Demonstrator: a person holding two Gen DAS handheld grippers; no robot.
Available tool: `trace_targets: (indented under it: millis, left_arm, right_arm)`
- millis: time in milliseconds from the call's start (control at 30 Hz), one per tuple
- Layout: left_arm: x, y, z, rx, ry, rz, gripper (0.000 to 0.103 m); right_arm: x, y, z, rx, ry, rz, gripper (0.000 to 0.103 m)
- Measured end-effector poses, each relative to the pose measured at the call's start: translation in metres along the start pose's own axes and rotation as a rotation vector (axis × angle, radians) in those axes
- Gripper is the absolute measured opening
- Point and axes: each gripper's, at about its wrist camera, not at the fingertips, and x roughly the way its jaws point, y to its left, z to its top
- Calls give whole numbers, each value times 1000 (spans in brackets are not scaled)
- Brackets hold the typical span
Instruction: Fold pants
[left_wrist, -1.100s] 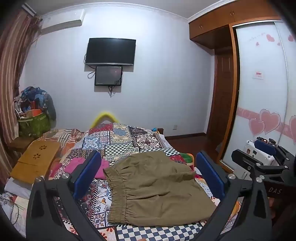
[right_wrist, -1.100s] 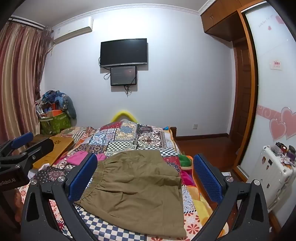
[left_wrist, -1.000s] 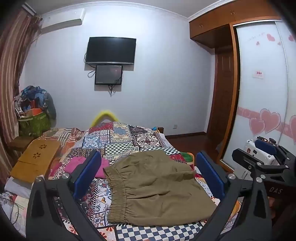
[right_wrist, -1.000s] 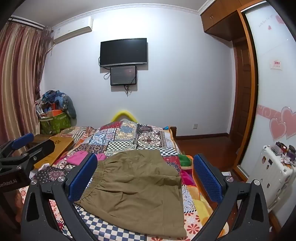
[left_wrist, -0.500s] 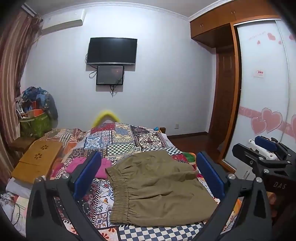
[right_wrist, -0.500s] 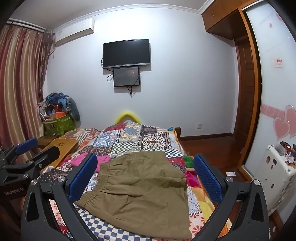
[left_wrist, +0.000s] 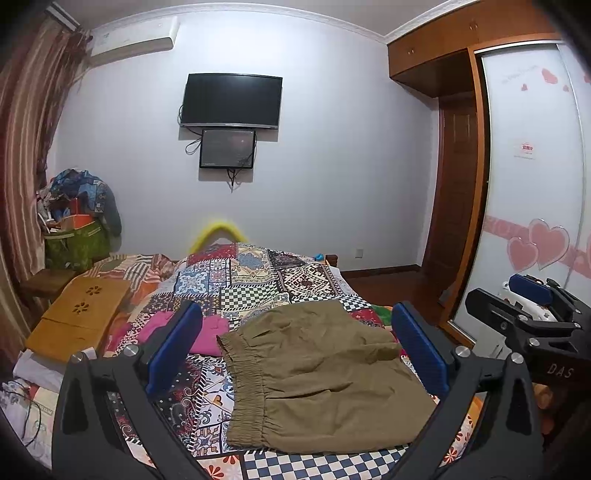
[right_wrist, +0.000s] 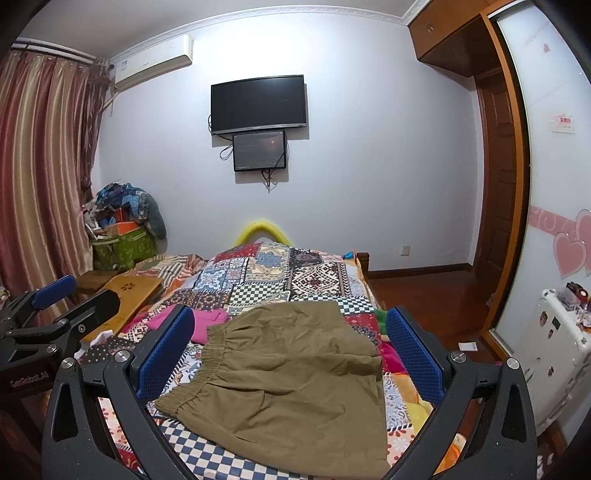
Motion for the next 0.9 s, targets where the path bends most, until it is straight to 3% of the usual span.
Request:
trace_targets:
  millis: [900]
  left_arm:
    - [7, 6, 3, -18, 23, -2, 103]
  right_arm:
    - [3, 1, -1, 0, 8, 0, 103]
